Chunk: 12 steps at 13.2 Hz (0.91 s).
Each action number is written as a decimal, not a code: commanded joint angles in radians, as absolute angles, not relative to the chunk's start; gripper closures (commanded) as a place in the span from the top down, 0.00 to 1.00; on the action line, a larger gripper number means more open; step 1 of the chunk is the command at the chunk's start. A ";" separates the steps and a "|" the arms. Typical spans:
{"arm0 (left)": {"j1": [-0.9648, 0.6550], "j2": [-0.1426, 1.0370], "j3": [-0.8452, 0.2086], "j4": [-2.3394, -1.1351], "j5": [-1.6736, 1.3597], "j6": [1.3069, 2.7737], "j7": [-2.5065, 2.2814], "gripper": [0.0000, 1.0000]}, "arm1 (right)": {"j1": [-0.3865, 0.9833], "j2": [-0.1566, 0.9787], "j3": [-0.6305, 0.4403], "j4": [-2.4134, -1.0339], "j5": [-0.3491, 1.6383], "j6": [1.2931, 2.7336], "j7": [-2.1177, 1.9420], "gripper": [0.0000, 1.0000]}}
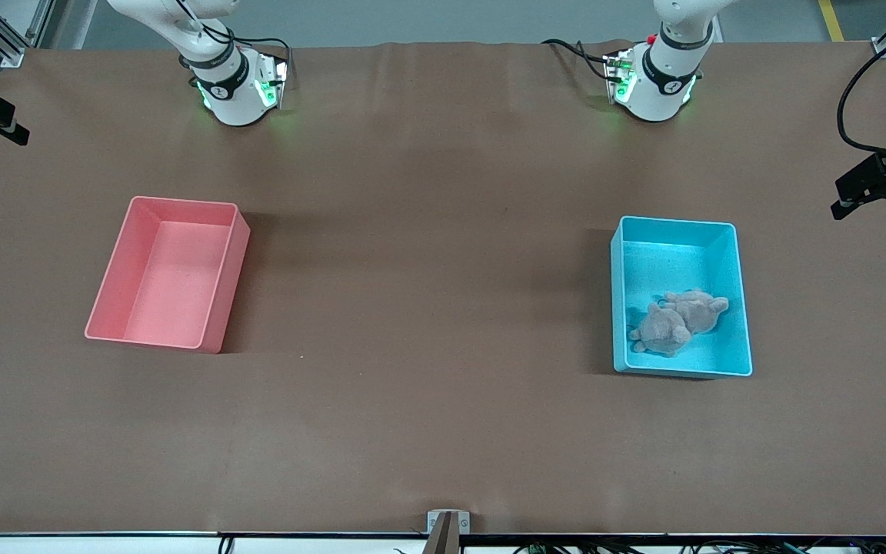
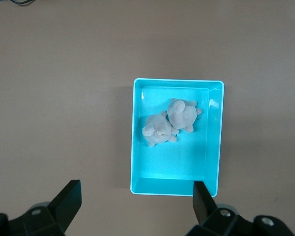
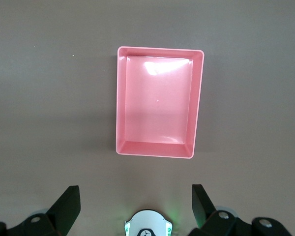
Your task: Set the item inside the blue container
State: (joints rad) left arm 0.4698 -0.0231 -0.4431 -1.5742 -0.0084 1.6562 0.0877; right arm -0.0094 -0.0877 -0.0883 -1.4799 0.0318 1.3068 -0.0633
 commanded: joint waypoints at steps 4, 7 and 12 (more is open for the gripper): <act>0.469 -0.005 -0.442 -1.549 -0.017 1.635 0.095 1.00 | -0.012 -0.104 -0.084 -1.496 0.032 1.310 -0.106 1.00; 0.386 0.002 -0.355 -1.549 -0.020 1.635 0.092 1.00 | -0.012 -0.104 -0.086 -1.496 0.031 1.307 -0.103 1.00; 0.112 0.000 -0.092 -1.549 -0.018 1.635 0.094 1.00 | -0.011 -0.104 -0.084 -1.496 0.028 1.308 -0.095 1.00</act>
